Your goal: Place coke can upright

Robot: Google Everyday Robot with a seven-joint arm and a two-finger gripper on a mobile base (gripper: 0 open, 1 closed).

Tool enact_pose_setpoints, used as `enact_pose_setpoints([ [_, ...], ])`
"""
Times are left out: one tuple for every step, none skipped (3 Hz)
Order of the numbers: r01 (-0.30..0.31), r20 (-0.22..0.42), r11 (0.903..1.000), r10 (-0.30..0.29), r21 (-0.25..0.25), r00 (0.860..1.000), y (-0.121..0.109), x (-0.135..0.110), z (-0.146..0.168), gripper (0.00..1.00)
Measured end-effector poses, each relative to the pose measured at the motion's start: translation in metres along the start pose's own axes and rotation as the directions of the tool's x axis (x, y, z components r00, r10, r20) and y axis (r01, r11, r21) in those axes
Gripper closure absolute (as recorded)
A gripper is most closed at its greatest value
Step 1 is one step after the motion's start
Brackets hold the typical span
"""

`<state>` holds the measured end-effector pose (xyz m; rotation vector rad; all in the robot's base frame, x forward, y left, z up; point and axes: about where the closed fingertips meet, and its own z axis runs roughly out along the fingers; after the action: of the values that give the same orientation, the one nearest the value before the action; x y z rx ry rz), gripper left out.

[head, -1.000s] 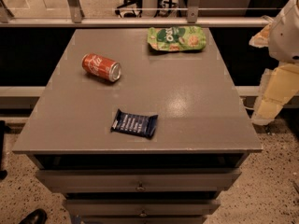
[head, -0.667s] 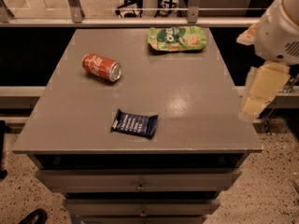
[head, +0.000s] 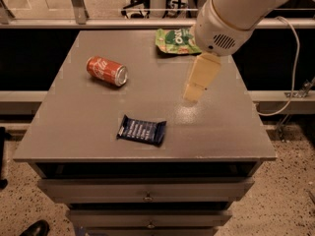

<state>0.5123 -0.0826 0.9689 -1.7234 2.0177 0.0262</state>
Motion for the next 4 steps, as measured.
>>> enact_pose_setpoints([
  [0.000, 0.000, 1.0000, 0.000, 0.000, 1.000, 0.000, 0.000, 0.000, 0.00],
  [-0.025, 0.020, 0.9997, 0.025, 0.001, 0.999, -0.006, -0.009, 0.004, 0.00],
  [-0.066, 0.086, 0.9978, 0.067, -0.010, 0.994, -0.027, -0.047, 0.024, 0.00],
  [-0.096, 0.158, 0.9946, 0.101, -0.039, 0.982, -0.056, -0.107, 0.055, 0.00],
])
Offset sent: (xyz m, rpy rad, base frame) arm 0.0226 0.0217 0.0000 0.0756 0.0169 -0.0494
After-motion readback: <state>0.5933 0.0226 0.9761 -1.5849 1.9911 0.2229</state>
